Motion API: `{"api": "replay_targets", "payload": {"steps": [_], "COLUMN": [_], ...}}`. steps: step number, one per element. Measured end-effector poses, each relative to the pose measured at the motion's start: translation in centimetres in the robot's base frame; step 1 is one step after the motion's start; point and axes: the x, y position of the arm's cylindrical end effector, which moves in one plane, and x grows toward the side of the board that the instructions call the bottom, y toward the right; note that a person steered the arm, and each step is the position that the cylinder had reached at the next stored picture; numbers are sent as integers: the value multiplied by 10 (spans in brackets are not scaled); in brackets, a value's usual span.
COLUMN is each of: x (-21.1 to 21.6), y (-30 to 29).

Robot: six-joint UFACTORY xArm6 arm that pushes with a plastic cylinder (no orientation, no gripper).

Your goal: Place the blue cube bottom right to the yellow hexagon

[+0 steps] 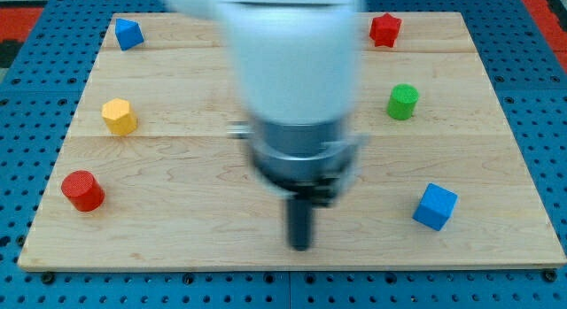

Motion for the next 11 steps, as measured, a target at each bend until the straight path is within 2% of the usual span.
{"api": "replay_targets", "payload": {"steps": [2,3,4,5,6,7,9,11], "x": [13,-17,-43,-58,-45,-43,-74,-81], "y": [181,202,107,46,72,51,-98,-91]}}
